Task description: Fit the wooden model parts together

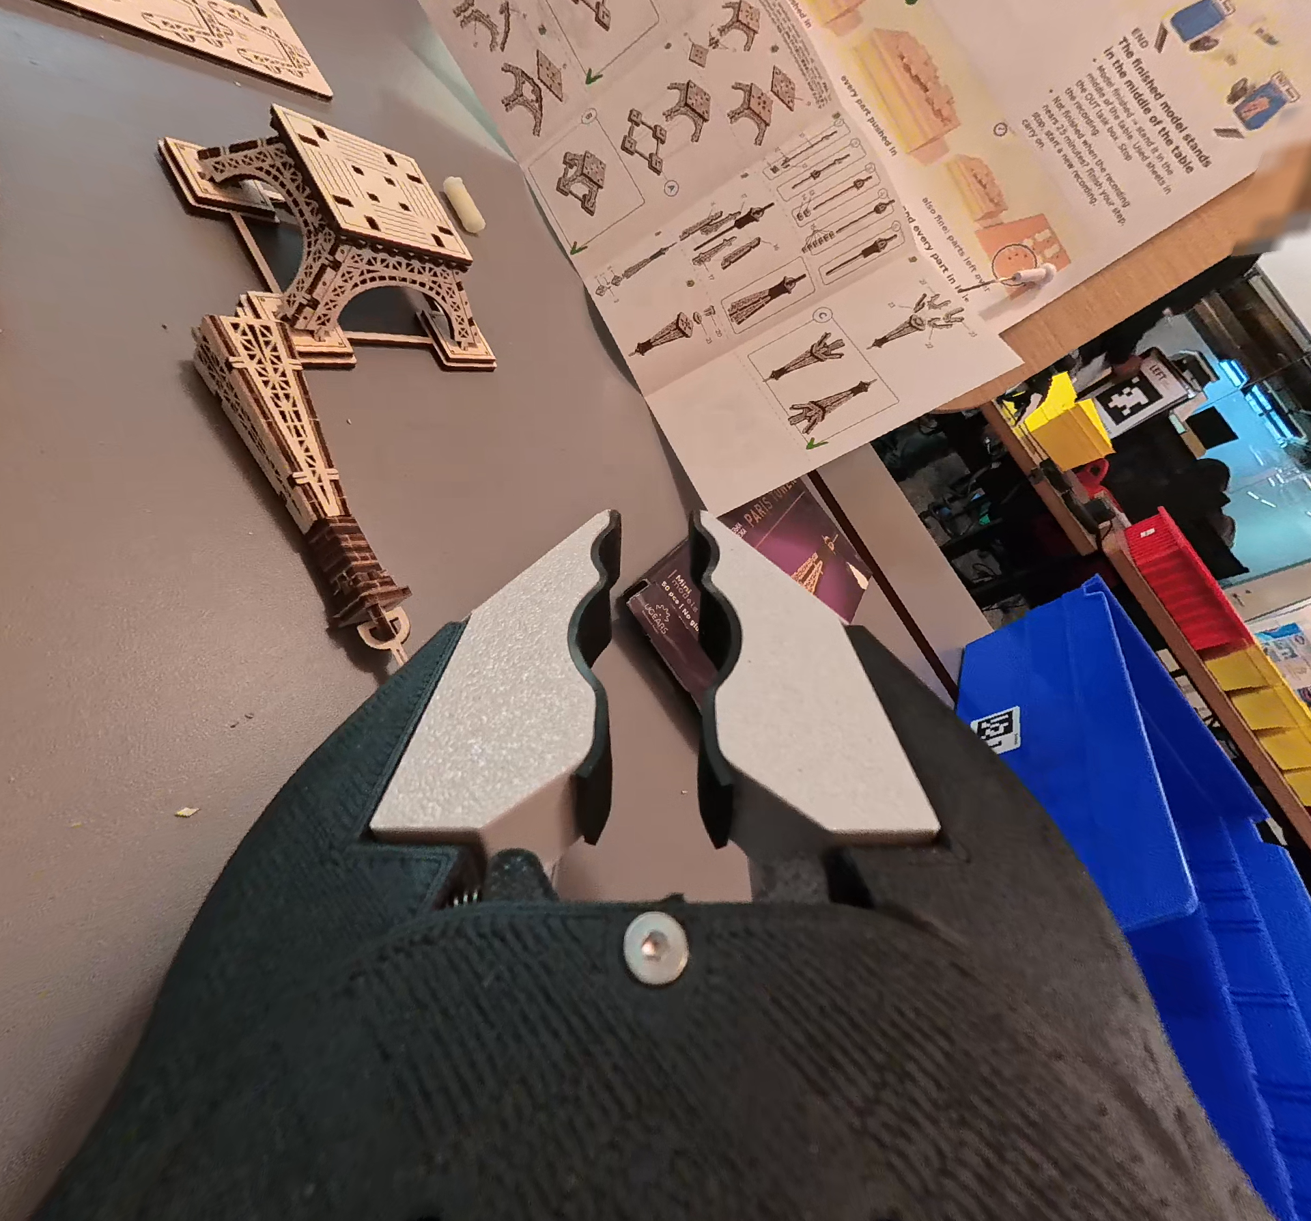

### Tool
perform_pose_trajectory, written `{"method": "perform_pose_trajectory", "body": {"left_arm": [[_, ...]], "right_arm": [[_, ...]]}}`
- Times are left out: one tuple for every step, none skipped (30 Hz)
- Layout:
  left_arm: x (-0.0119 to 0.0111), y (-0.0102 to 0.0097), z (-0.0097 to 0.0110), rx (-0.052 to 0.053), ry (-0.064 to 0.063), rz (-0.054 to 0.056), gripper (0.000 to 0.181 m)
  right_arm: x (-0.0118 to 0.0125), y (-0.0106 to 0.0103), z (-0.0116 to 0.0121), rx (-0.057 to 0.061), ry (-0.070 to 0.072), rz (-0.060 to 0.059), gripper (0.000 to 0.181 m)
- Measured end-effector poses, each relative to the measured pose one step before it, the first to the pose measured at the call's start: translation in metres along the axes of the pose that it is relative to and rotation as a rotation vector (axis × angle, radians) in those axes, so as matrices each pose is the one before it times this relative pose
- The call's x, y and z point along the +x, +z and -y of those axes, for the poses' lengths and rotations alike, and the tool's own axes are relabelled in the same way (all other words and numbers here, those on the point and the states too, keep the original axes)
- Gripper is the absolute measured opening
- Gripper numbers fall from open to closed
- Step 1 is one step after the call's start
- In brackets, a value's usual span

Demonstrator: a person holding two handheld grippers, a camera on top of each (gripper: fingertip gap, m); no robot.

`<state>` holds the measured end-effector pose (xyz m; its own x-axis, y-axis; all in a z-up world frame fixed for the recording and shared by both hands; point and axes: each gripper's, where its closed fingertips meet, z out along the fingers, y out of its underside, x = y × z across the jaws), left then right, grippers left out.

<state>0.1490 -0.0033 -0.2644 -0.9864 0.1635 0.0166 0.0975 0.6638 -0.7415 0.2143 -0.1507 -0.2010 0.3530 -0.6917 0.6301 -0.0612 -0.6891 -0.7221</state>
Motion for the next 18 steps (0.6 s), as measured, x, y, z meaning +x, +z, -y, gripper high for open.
{"method": "perform_pose_trajectory", "body": {"left_arm": [[-0.00002, 0.00006, 0.00006, 0.0001, -0.0005, -0.0004, 0.028], [0.00001, -0.00007, -0.00006, 0.0, 0.0, 0.0, 0.028], [0.00004, 0.00001, 0.00001, 0.0, 0.0004, 0.0003, 0.028], [-0.00002, 0.0, 0.0, 0.0, 0.0001, 0.0001, 0.028], [0.00003, 0.0, 0.0, 0.0, -0.0002, -0.0001, 0.028], [-0.00004, -0.00001, -0.00001, 0.0, -0.0003, -0.0002, 0.028], [0.00003, 0.0, 0.0, 0.0, -0.0001, -0.0001, 0.028], [0.00007, 0.00001, 0.0, 0.0, 0.0002, 0.0001, 0.028], [-0.00002, 0.0, 0.0, 0.0, 0.0002, 0.0001, 0.028], [0.00003, 0.0, 0.0, 0.0, -0.0002, -0.0002, 0.028], [-0.00003, 0.0, 0.0, 0.0, 0.0002, 0.0001, 0.028], [0.00002, 0.00001, 0.00001, 0.0, 0.0005, 0.0004, 0.028], [-0.00002, 0.0, 0.0, 0.0, 0.0001, 0.0001, 0.028], [0.0001, 0.00001, 0.00001, 0.0, -0.0001, 0.0, 0.028], [-0.00002, 0.0, 0.0, 0.0, 0.0001, 0.0001, 0.028], [0.0, 0.0, 0.0, 0.0, 0.0, 0.0, 0.028], [0.0, 0.0, 0.0, 0.0, 0.0, 0.0, 0.028], [-0.00004, 0.0, 0.0, 0.0, 0.0002, 0.0001, 0.028]], "right_arm": [[-0.00007, -0.00005, 0.00032, 0.0014, -0.001, -0.0005, 0.017], [0.00012, -0.00005, 0.00049, 0.0026, -0.0019, -0.0017, 0.017], [-0.00014, -0.00009, 0.00023, 0.0008, -0.0015, 0.0003, 0.017], [-0.00001, -0.00005, 0.00011, 0.0003, -0.0005, -0.0004, 0.017], [-0.00033, 0.00004, 0.00018, 0.0008, -0.0015, 0.0014, 0.017], [-0.00047, -0.00006, 0.00052, 0.0034, -0.0028, 0.0023, 0.017], [-0.00052, -0.00017, 0.00092, 0.0048, -0.0047, 0.0014, 0.017], [0.00031, -0.00008, 0.00064, 0.0028, -0.0056, -0.0046, 0.016], [0.00032, -0.00008, 0.00051, 0.0012, -0.0041, -0.0034, 0.016], [-0.00022, -0.00007, 0.00033, 0.0019, -0.0016, 0.0002, 0.016], [-0.0001, 0.00012, 0.00012, 0.0014, 0.0002, 0.0002, 0.016], [-0.00028, 0.00009, -0.00051, -0.0012, 0.0011, 0.0025, 0.016], [-0.00054, 0.00015, -0.00079, -0.0027, 0.0002, 0.0036, 0.016], [0.0003, 0.00006, -0.00046, -0.0013, -0.002, -0.0018, 0.017], [0.00046, -0.0001, -0.00004, -0.0002, -0.0036, -0.0039, 0.017], [0.00022, -0.00006, -0.00004, -0.0003, -0.0025, -0.0015, 0.017], [-0.00015, -0.00002, 0.00012, 0.0014, 0.0003, 0.0011, 0.017], [-0.00008, -0.00002, -0.00006, 0.0001, 0.0009, 0.0006, 0.018]]}}
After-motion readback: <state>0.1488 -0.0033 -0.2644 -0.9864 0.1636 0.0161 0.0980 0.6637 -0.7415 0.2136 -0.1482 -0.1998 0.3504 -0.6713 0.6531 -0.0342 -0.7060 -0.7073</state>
